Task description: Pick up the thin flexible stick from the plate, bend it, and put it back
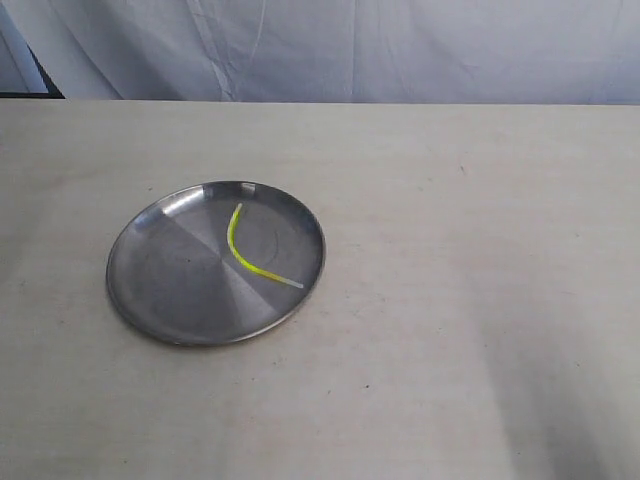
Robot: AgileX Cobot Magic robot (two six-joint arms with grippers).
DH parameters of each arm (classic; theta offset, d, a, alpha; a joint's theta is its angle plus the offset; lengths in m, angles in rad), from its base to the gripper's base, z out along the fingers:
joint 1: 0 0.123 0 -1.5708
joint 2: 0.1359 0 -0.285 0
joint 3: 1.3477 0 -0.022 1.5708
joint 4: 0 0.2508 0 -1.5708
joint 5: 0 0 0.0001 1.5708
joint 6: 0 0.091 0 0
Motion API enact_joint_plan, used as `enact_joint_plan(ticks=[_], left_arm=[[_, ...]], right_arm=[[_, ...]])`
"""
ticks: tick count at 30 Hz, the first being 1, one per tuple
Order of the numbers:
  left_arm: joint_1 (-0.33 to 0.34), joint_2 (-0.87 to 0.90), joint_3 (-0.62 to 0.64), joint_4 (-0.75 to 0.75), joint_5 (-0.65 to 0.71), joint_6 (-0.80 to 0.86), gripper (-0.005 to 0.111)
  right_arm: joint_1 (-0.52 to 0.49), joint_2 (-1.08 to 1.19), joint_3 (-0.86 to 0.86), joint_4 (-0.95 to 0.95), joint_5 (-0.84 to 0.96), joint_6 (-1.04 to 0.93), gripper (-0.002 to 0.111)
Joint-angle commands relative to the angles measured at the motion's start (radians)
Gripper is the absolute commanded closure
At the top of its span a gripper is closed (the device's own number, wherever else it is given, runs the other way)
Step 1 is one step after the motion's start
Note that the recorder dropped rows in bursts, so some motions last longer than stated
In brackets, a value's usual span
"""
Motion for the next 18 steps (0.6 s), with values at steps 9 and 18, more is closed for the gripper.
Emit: enact_joint_plan(ticks=[9, 18], left_arm=[[0.001, -0.008, 0.006, 0.016, -0.008, -0.005, 0.107], [0.001, -0.008, 0.006, 0.016, -0.008, -0.005, 0.107]], right_arm=[[-0.121, -0.179, 0.126, -0.202, 0.169, 0.141, 0.108], [-0.121, -0.183, 0.128, -0.239, 0.233, 0.139, 0.108]])
